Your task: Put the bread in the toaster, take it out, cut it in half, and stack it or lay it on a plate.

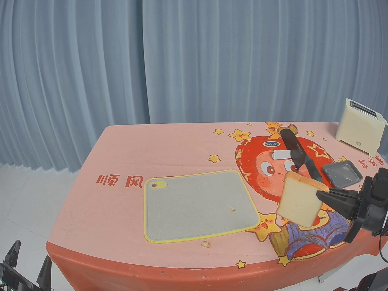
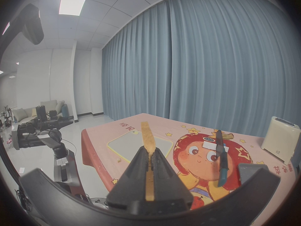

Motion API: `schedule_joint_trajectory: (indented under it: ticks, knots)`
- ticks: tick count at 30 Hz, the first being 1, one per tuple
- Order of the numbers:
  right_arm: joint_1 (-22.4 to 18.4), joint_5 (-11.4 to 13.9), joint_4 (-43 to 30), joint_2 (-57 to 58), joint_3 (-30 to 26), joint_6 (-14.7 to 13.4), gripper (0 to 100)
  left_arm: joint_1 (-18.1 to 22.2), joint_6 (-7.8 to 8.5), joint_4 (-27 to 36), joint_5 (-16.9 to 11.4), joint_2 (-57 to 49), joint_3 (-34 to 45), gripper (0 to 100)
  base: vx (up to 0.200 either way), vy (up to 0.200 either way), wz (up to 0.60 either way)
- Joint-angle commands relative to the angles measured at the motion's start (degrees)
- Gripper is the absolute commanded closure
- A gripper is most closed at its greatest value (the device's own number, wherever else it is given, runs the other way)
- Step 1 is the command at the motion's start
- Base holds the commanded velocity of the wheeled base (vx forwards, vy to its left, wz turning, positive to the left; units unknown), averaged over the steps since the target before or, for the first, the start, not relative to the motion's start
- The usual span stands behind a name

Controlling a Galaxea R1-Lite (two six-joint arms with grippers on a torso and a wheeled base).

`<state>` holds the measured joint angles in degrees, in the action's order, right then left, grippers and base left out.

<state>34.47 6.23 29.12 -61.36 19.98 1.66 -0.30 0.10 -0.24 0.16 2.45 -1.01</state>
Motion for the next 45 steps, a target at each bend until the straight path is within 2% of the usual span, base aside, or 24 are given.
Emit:
schedule_joint_trajectory:
  ticks: [1,4,8,12,13,14,15,18,22,23,24,25,26,27,30,33,35,37,45]
  knots:
    - [-0.3,0.2,0.1,0.2,0.1,-0.1,100,0.0,-0.01,0.0,0.0,0.0,1.0,0,0.000,0.000,0.00]
    - [-0.2,0.5,0.1,0.4,0.1,-0.1,100,0.0,-0.01,0.0,0.0,0.0,1.0,0,0.000,0.000,0.00]
    - [-0.3,0.6,0.2,0.3,0.1,-1.7,100,0.0,-0.01,0.0,0.0,0.0,1.0,0,0.000,0.000,0.00]
    - [0.6,0.7,0.4,-0.1,0.4,-3.9,100,0.0,-0.01,0.0,0.0,0.0,1.0,0,0.000,0.000,0.00]
    - [1.3,0.7,0.8,-0.3,0.6,-6.1,100,0.0,-0.01,0.0,0.0,0.0,1.0,0,0.000,0.000,0.00]
    - [1.3,0.7,0.8,-0.3,0.6,-6.1,100,0.0,-0.01,0.0,0.0,0.0,1.0,0,0.000,0.000,0.00]
    - [2.7,0.7,1.1,-0.9,0.9,-9.3,100,0.0,-0.01,0.0,0.0,0.0,1.0,0,0.000,0.000,0.00]
    - [5.3,0.7,1.3,-2.2,2.7,-14.9,100,0.0,-0.01,0.0,0.0,0.0,1.0,0,0.000,0.000,0.00]
    - [8.2,0.7,1.3,-5.4,5.8,-25.6,100,0.0,-0.01,0.0,0.0,0.0,1.0,0,0.000,0.000,0.00]
    - [8.5,0.7,1.3,-5.7,6.1,-26.2,100,0.0,-0.01,0.0,0.0,0.0,1.0,0,0.000,0.000,0.00]
    - [9.8,0.5,1.6,-8.2,8.1,-30.0,100,0.0,-0.01,0.0,0.0,0.0,1.0,0,0.000,0.000,0.00]
    - [9.8,0.5,1.6,-8.2,8.1,-30.0,100,0.0,-0.01,0.0,0.0,0.0,1.0,0,0.000,0.000,0.00]
    - [10.5,0.2,3.9,-10.7,9.6,-35.0,100,0.0,-0.01,0.0,0.0,0.0,1.0,0,0.000,0.000,0.00]
    - [10.7,0.3,5.9,-11.9,9.8,-37.8,100,0.0,-0.01,0.0,0.0,0.0,1.0,0,0.000,0.000,0.00]
    - [11.3,0.1,14.2,-15.2,11.0,-45.3,100,0.0,-0.01,0.0,0.0,0.0,1.0,0,0.000,0.000,0.00]
    - [10.8,-0.3,21.4,-18.4,12.9,-51.2,100,0.0,-0.01,0.0,0.0,0.0,1.0,0,0.000,0.000,0.00]
    - [10.6,-0.3,23.3,-20.0,14.5,-53.3,100,0.0,-0.01,0.0,0.0,0.0,1.0,0,0.000,0.000,0.00]
    - [10.5,-0.3,23.9,-22.2,16.4,-54.1,100,0.0,-0.01,0.0,0.0,0.0,1.0,0,0.000,0.000,0.00]
    - [10.6,0.0,23.0,-28.7,22.5,-54.0,100,0.0,-0.01,0.0,0.0,0.0,1.0,0,0.000,0.000,0.00]
